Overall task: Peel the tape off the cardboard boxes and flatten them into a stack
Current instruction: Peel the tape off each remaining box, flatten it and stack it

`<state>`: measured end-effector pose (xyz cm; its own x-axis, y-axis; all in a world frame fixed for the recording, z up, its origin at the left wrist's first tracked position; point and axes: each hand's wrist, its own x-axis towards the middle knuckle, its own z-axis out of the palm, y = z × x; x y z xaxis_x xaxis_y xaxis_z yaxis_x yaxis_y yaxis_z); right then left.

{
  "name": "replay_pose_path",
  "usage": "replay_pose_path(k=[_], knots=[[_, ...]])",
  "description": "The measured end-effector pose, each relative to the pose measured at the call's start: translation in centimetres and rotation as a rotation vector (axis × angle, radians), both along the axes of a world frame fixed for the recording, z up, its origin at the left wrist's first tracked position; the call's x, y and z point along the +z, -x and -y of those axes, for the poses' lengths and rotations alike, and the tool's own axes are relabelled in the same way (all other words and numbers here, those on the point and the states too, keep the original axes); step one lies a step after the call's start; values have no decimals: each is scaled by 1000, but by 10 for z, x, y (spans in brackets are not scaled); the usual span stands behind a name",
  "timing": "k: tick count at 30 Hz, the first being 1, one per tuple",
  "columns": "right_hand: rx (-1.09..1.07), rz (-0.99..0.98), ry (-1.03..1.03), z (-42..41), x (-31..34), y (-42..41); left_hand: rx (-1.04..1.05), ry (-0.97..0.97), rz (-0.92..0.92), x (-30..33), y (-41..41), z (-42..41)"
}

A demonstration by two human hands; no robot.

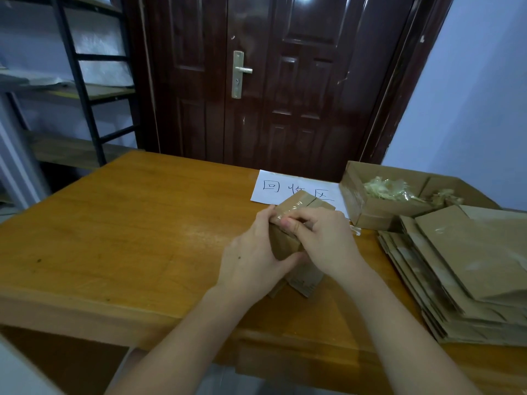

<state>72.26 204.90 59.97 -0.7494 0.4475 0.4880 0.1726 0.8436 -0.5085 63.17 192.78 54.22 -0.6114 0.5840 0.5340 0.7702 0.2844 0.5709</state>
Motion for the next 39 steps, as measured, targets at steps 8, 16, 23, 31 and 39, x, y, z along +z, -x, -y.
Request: replay_pose_path(k=[8,16,23,31,39], knots=[[-120,-115,-54,4,-5,1,30,28,-64,-8,5,-4],[18,-43,-357,8,1,-9,-43,34,-62,-5,11,0],[96,189,-133,2,16,-5,-47,55,-77,-7,12,-1],[-131,-14,117,-2,18,4,-155,102,-61,2,25,6],[33,72,-155,4,14,4,-229,114,-12,4,33,10]])
